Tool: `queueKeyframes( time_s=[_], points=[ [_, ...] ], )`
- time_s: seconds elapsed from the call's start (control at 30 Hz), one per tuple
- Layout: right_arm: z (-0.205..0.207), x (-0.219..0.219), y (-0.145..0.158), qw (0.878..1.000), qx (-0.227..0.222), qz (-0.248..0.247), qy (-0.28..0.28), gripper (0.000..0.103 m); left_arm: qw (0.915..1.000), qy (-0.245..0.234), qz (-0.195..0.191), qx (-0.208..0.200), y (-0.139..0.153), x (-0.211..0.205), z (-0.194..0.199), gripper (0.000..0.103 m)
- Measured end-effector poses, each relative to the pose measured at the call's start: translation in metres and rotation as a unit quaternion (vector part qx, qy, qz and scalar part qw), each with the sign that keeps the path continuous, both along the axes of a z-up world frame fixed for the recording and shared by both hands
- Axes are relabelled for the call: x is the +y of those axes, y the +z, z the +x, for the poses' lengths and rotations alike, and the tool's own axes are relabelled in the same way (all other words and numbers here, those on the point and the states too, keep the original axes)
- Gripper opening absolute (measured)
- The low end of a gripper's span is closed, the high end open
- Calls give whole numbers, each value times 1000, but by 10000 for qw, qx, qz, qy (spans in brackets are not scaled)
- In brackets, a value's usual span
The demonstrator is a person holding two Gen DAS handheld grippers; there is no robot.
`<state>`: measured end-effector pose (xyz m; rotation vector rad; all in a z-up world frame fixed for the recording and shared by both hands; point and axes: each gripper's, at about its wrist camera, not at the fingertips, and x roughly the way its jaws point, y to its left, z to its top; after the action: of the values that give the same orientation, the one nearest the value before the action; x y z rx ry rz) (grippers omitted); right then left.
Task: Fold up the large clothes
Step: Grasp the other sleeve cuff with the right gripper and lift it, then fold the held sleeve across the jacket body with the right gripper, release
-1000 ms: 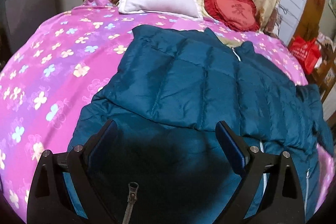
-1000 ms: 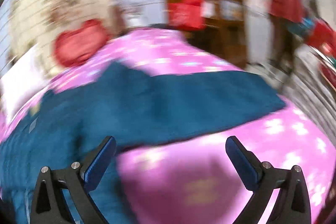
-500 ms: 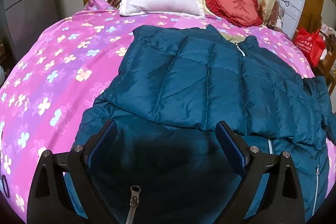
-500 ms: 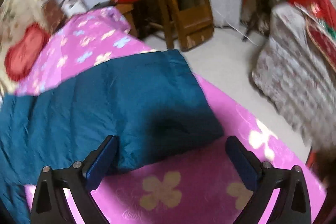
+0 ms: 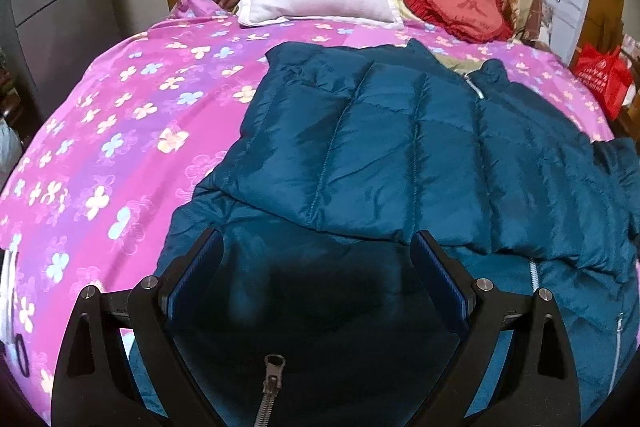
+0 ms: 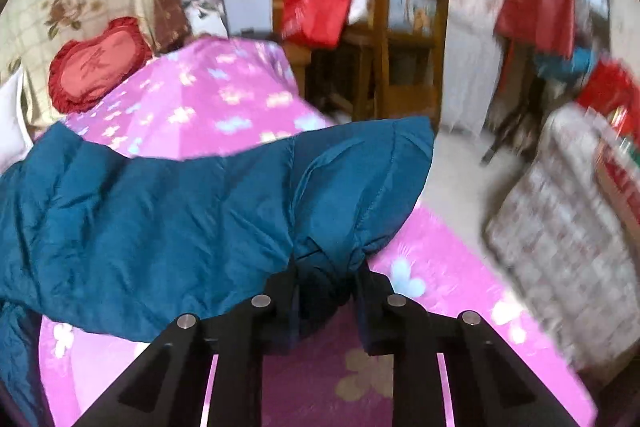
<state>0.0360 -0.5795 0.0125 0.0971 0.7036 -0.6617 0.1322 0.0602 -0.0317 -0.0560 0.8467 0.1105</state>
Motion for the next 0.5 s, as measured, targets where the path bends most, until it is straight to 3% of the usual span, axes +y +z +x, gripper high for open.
queueKeyframes(
  time_s=[0.1,0.27,0.37,0.5],
  points=[
    [5,49,29,9977,-32,-616,286,20,10000,39,66,1,1,0,-1,95],
    [20,165,70,9881,-315,-898,1206,21,9999,55,133,32,1,2,-2,95],
    [35,241,71,9768,-291,-1129,1796,20,9999,84,136,-4,4,6,-2,95],
    [60,329,48,9632,-117,-1220,2394,21,9995,186,216,-116,11,13,-1,95]
  ],
)
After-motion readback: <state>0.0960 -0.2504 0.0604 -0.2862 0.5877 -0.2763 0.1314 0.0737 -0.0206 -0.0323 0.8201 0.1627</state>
